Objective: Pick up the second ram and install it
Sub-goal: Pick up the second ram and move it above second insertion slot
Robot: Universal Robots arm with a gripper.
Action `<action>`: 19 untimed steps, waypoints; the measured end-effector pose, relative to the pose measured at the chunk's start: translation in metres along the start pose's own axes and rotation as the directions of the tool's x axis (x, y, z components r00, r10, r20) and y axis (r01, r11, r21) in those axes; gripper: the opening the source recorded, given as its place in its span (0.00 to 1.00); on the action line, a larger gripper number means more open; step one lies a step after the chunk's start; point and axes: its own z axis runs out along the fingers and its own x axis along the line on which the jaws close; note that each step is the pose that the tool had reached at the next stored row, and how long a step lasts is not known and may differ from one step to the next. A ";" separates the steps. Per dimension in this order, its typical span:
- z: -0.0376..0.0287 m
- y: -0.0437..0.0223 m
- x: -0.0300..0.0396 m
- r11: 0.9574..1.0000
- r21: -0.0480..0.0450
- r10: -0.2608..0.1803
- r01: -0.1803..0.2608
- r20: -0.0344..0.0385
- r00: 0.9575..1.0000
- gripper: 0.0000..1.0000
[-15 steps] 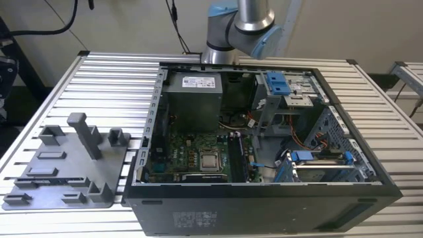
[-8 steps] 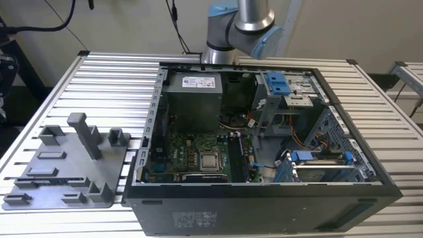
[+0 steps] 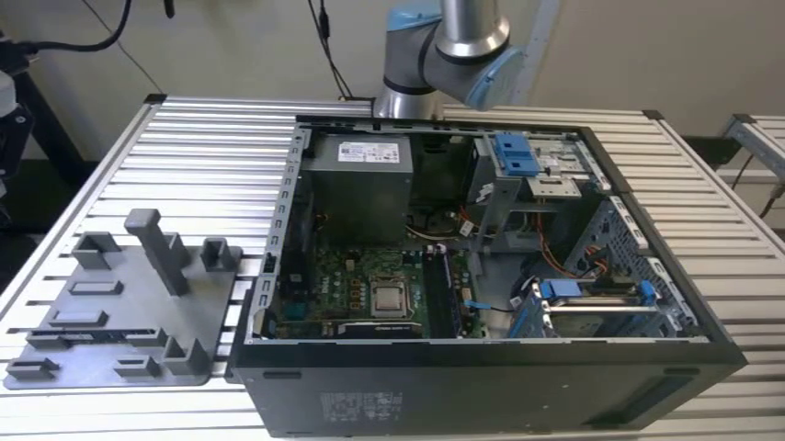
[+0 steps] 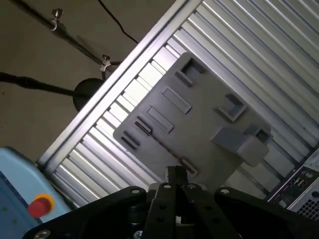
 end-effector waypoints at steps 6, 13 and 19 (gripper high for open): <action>0.0000 0.0000 0.0000 0.994 0.000 -0.109 0.109 -0.005 0.994 0.11; 0.0000 0.0000 0.0000 0.972 -0.001 -0.235 0.235 -0.012 0.972 0.11; 0.0001 0.0000 0.0000 0.941 -0.002 -0.339 0.339 -0.018 0.941 0.11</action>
